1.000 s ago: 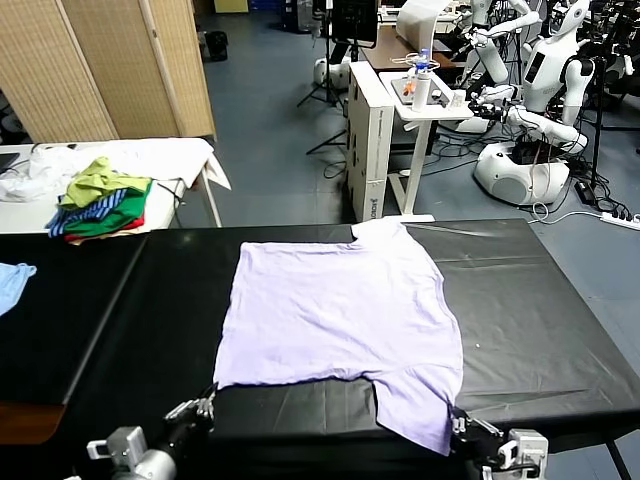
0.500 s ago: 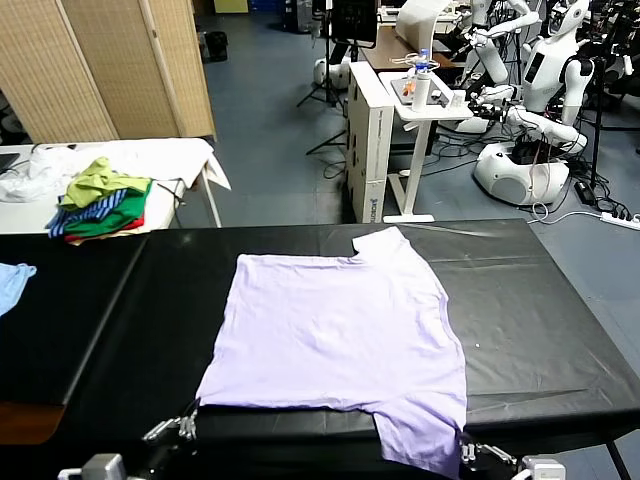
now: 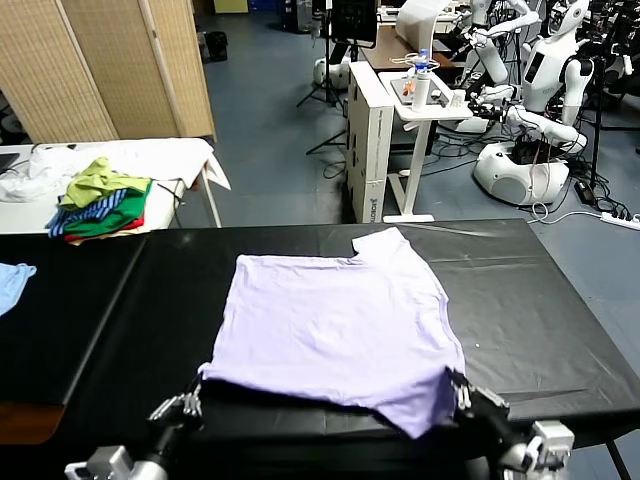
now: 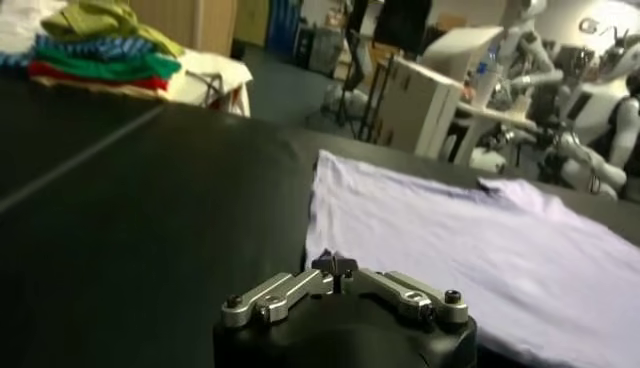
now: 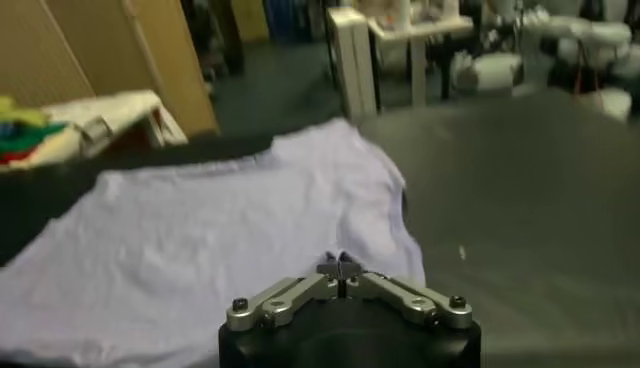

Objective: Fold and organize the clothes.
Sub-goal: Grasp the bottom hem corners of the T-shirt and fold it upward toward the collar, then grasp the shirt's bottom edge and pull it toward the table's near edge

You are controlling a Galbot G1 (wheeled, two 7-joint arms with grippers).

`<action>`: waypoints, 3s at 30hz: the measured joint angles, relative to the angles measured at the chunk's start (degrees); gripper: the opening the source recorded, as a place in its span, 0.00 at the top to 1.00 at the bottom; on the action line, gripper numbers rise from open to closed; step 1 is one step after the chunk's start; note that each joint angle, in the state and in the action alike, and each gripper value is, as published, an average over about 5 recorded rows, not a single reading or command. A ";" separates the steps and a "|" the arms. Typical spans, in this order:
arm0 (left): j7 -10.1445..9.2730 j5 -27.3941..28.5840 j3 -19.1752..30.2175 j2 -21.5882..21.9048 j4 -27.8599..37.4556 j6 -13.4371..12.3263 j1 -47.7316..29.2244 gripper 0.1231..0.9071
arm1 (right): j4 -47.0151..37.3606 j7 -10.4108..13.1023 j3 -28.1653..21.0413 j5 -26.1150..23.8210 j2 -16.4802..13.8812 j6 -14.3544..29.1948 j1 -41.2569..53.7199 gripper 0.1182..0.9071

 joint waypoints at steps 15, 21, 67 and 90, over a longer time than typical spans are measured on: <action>0.92 3.34 3.13 2.99 7.60 -0.57 -10.52 0.97 | -10.63 1.51 -8.00 -1.22 -1.19 -0.05 14.30 0.97; 1.09 3.47 4.12 4.38 9.87 -0.58 -12.55 0.97 | -13.38 2.34 -8.72 -1.60 -0.73 0.05 16.77 0.97; 1.20 4.17 3.00 1.41 8.41 1.34 -7.73 0.00 | -2.81 -3.64 3.96 -0.62 -0.09 -6.00 -2.02 0.19; 2.07 3.21 3.29 0.59 9.35 1.45 -7.55 0.84 | -2.62 -2.39 2.56 -1.70 0.36 -6.77 -1.95 0.97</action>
